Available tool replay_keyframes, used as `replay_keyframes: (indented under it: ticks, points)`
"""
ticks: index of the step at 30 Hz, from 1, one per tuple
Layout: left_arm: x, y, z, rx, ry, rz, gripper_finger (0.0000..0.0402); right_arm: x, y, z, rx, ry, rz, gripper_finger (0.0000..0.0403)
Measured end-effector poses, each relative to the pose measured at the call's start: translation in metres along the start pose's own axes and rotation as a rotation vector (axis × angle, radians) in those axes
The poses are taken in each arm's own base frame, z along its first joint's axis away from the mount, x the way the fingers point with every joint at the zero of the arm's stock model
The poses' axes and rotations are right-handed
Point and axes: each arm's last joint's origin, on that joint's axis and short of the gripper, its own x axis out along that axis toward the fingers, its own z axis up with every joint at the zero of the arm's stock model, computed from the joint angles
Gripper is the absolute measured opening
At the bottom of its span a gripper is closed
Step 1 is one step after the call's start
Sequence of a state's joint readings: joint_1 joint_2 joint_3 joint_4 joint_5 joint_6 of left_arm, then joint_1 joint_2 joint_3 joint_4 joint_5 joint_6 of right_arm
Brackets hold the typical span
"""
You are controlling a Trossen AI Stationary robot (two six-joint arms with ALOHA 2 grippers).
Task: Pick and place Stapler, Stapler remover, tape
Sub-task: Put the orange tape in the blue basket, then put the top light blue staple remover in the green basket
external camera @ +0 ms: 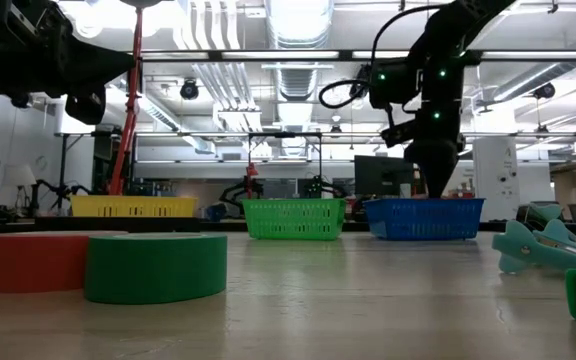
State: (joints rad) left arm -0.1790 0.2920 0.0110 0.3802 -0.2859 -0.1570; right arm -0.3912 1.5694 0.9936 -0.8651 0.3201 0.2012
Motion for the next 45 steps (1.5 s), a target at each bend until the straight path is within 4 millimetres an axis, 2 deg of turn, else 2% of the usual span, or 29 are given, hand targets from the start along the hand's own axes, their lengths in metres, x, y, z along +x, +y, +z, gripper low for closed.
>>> replay_keyframes:
  ticks: [15, 20, 25, 31, 35, 40, 45]
  points:
    - [0.0, 0.0, 0.0, 0.0, 0.0, 0.0, 0.001, -0.008, -0.001, -0.005, -0.008, 0.0, -0.015, 0.0129]
    - [0.0, 0.0, 0.0, 0.0, 0.0, 0.0, 0.001, -0.026, 0.005, -0.013, -0.019, -0.035, 0.001, 0.0142]
    - [0.0, 0.0, 0.0, 0.0, -0.001, 0.0, 0.001, -0.054, 0.014, -0.025, -0.005, -0.139, 0.049, 0.0144]
    - [0.0, 0.0, 0.0, 0.0, 0.0, 0.0, 0.001, -0.085, 0.039, -0.043, -0.025, -0.269, 0.146, 0.0144]
    - [0.0, 0.0, 0.0, 0.0, 0.0, 0.0, 0.001, -0.1, 0.064, -0.057, -0.089, -0.344, 0.218, 0.0141]
    - [0.0, 0.0, 0.0, 0.0, 0.0, 0.0, 0.001, -0.112, 0.097, -0.077, -0.194, -0.42, 0.301, 0.013]
    - [0.0, 0.0, 0.0, 0.0, 0.0, 0.0, 0.001, -0.113, 0.133, -0.102, -0.302, -0.488, 0.384, 0.0118]
